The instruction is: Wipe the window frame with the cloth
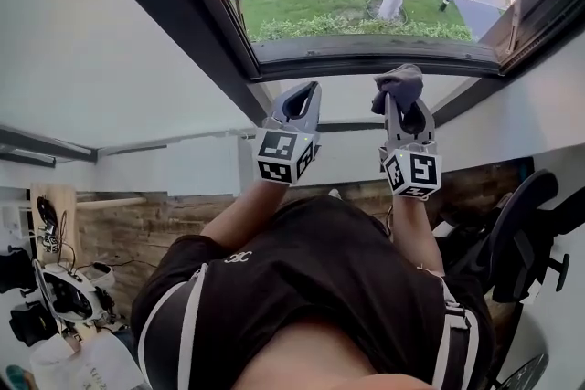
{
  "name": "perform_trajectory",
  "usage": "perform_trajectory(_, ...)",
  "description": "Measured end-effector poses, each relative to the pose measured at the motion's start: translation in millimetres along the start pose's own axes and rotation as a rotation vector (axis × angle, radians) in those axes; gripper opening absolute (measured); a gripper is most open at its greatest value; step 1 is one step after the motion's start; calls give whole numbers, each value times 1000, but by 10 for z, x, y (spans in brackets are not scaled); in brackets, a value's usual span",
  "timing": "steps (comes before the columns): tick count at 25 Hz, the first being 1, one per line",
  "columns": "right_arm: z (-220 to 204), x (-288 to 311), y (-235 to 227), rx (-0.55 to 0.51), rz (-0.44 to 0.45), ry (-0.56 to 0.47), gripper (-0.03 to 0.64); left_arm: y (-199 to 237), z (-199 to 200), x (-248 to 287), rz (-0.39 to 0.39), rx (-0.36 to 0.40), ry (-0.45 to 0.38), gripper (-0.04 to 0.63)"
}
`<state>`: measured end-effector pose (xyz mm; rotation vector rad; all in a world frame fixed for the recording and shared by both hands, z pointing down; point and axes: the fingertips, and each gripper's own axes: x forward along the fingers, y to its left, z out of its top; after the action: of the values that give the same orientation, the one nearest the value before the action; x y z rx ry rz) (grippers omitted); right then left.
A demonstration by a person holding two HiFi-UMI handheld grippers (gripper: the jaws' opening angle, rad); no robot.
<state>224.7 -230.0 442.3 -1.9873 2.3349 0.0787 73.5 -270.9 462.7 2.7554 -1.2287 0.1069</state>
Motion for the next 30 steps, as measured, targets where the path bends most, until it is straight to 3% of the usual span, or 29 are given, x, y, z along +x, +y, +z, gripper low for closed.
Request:
perform_trajectory(9,-7,138,31,54,89,-26,103,3,30,-67,64,23,5,9)
perform_trajectory(20,-80,452,457,96,278,-15,109,347,-8,-339,224,7,18,9)
perform_trajectory(30,-134,450,430,30,260,29,107,284,28,-318,242,3,-1,9)
